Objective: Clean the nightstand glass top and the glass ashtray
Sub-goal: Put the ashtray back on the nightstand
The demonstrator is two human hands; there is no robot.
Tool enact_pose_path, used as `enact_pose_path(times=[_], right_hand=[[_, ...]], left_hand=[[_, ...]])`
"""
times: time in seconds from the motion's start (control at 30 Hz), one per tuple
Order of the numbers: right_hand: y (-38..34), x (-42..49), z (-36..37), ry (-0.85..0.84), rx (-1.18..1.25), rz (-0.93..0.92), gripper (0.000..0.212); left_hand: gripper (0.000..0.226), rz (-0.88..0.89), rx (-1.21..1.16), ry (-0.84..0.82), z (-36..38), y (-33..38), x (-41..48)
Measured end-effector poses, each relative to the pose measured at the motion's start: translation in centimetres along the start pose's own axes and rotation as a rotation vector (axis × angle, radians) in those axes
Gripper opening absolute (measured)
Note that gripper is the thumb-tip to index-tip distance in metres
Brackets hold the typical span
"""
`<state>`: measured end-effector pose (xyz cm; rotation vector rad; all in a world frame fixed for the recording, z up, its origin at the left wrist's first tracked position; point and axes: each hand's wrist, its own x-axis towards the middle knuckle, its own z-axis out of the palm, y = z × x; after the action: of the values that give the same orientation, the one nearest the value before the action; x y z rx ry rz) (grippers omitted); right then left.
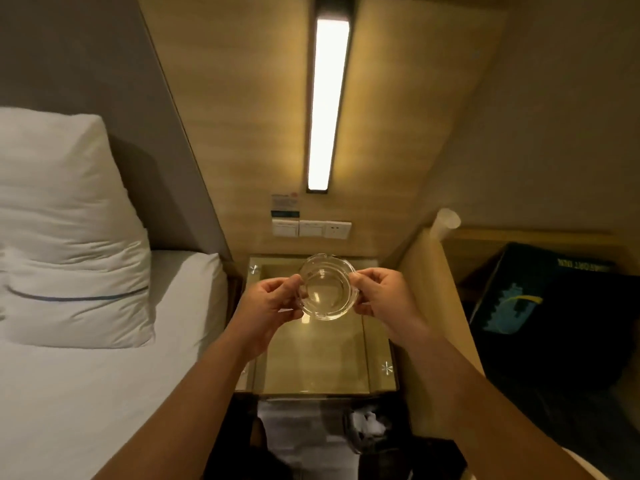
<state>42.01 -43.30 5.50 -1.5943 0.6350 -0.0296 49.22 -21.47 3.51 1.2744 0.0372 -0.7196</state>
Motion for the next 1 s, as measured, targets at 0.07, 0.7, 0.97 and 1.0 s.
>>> enact_pose_path(times=[0.07,0.7,0.97,1.0], right_hand=[[-0.5,2.5,2.5,-0.008,-0.016,0.03,0.016],[12.2,27.9,20.2,-0.013,-0.079,0.299,0.012],[21.4,36.3,22.9,0.026,-0.112,0.302,0.023],[22.2,37.1,23.1,0.039,-0.129,0.301,0.024]], left_hand=[[0.045,-0.001,0.031,0.06,-2.3,0.8,1.6],[0.02,-0.159,0.288,0.457,-19.9,-8.0,26.2],[0.025,-0.144,0.437,0.514,-23.6,-15.6,35.5],[0.026,-0.143,0.46,0.513,-23.9,-16.2,36.3]])
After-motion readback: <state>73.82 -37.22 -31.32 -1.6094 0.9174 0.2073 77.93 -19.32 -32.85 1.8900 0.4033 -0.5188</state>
